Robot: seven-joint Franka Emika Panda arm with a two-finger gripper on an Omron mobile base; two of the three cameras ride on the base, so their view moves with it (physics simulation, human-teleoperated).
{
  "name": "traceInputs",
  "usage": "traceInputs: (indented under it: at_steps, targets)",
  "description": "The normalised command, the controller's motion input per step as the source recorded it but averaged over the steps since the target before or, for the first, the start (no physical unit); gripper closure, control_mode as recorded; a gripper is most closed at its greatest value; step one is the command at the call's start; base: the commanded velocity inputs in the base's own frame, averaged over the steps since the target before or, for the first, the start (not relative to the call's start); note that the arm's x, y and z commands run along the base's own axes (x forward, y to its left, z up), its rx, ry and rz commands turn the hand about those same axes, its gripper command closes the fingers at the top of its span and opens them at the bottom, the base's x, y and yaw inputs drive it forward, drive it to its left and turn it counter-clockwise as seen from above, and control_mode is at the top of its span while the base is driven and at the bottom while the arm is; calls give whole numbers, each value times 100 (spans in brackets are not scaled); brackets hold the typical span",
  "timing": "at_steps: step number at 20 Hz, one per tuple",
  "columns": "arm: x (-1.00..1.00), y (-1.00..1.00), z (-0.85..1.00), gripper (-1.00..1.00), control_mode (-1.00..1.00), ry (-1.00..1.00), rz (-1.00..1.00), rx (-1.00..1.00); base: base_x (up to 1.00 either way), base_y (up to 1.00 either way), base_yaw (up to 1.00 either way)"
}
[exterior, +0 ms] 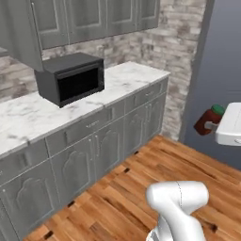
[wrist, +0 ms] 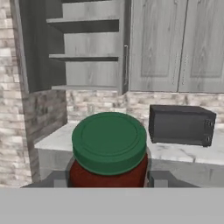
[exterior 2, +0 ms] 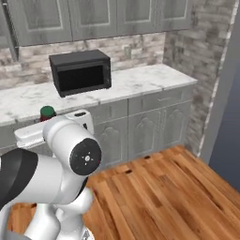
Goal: Collect the paprika, mayonnaise, and shaker from the cabinet and place them next to the stove.
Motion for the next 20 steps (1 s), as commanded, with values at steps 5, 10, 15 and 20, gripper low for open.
traceInputs:
  at_steps: [5,10,15,20]
  targets:
    - [0,0,0,100,100,0,0,0,-30,-88,-38]
    - [0,0,0,100,100,0,0,0,-34,-91,-35]
    - [0,0,0,100,100,0,0,0,-32,-90,-35]
    - [0,0,0,100,100,0,0,0,-20,-98,-34]
